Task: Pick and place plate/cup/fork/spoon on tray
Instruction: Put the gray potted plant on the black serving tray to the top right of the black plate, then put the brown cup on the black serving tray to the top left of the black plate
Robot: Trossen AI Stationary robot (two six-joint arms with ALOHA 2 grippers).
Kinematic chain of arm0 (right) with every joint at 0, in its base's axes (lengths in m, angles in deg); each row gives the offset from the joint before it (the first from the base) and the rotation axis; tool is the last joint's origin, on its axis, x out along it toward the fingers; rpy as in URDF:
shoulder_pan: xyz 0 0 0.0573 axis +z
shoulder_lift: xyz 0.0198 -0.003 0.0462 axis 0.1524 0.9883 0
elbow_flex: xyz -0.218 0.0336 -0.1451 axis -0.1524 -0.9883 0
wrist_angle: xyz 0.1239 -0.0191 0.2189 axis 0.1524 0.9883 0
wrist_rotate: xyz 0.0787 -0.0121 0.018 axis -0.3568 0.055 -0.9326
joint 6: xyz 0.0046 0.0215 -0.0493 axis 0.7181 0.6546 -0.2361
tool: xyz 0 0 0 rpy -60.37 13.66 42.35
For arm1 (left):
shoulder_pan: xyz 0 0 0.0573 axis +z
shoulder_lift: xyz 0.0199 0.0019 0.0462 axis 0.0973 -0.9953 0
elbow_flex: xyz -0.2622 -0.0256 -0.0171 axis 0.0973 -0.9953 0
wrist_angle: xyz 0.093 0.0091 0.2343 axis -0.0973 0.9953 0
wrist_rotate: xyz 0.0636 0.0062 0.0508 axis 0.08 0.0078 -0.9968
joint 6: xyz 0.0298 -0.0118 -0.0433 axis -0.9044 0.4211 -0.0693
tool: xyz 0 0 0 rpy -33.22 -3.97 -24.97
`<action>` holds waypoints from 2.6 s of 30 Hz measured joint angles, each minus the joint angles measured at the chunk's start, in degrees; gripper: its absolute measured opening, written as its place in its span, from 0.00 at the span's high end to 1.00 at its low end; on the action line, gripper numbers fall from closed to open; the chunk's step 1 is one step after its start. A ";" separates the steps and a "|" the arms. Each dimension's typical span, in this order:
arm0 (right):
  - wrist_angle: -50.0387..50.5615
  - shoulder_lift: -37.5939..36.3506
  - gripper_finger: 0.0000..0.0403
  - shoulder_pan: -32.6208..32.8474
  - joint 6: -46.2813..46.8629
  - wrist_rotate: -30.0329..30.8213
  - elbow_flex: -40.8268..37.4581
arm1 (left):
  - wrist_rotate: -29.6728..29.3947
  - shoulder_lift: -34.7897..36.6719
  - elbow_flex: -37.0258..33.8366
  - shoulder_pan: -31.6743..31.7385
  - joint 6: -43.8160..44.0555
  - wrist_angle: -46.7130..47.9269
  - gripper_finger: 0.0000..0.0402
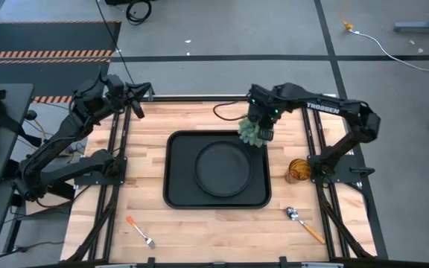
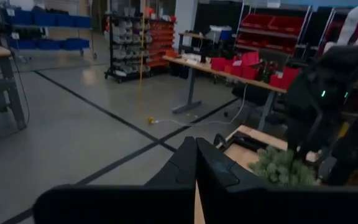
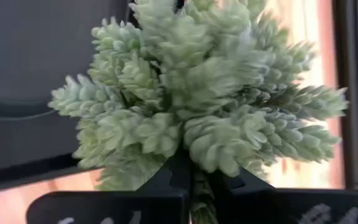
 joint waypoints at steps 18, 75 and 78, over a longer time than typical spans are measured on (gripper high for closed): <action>-10.55 -0.93 0.95 4.91 10.28 -3.09 -8.73 | 5.85 0.22 0.00 0.00 1.18 0.30 0.98; 12.90 -9.45 0.53 31.92 88.94 -8.18 -19.16 | 19.99 2.93 -0.02 -18.19 17.84 0.18 0.82; 10.01 -9.45 0.57 31.90 88.50 -8.88 -21.60 | 19.65 2.93 -0.02 -19.14 16.20 -0.01 0.82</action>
